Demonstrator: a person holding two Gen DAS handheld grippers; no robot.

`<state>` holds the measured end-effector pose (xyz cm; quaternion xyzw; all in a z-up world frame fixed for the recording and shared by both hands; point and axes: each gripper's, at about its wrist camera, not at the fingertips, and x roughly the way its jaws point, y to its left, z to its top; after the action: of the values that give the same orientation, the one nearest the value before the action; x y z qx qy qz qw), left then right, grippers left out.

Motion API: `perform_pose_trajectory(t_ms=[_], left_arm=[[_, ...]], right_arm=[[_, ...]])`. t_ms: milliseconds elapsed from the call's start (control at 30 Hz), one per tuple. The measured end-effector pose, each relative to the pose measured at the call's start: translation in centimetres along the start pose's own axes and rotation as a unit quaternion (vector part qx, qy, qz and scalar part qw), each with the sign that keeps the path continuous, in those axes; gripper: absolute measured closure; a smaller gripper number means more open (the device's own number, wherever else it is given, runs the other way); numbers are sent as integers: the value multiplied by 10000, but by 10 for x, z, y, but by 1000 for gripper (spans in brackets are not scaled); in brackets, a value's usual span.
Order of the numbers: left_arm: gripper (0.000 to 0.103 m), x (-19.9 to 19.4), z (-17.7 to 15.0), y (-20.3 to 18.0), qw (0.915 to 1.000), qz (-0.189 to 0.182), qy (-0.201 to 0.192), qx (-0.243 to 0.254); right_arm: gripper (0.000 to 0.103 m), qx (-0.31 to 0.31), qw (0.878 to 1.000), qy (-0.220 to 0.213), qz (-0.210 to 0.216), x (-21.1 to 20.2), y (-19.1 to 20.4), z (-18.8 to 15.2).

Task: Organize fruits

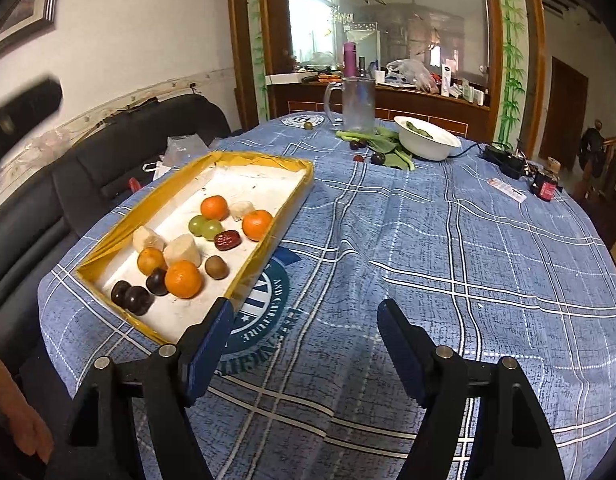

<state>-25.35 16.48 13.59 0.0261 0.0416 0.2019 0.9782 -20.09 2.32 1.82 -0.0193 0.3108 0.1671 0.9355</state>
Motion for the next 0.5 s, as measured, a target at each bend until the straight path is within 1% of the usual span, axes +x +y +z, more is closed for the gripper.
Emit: perform_pose_trajectory(t_ms=[33,67,100,133,167,200,300,433,500], left_arm=[[0,-1,-2,0,10000,19,-10,19],[0,1,-3,-2,9999,76,103,26],[0,3,-5,-2,9997,42,245,15],[0,11,-7,-2,9985,-183,520,-35],[0,16,-9,-3,9967,-300,747,-70],[0,22,-11,-4,9946,-336,981,-99],[0,36,-22,-3,9878,-229,1533,-159],[0,41,-30,3,9814,-216,1882,-303],[0,41,-32,6,9800,-213,1951,-336]], right_arm=[[23,17,10000,9,9,1,-1,-1],[23,38,10000,23,13,1,-1,-1],[23,58,10000,41,14,1,-2,-2],[23,73,10000,55,16,1,-3,-3],[23,84,9999,62,14,1,-3,-3],[23,84,9999,60,8,0,-3,-4],[23,22,10000,69,-20,-1,-1,-5],[23,-103,9999,113,-6,0,7,-5],[23,-168,9997,156,5,1,11,-4]])
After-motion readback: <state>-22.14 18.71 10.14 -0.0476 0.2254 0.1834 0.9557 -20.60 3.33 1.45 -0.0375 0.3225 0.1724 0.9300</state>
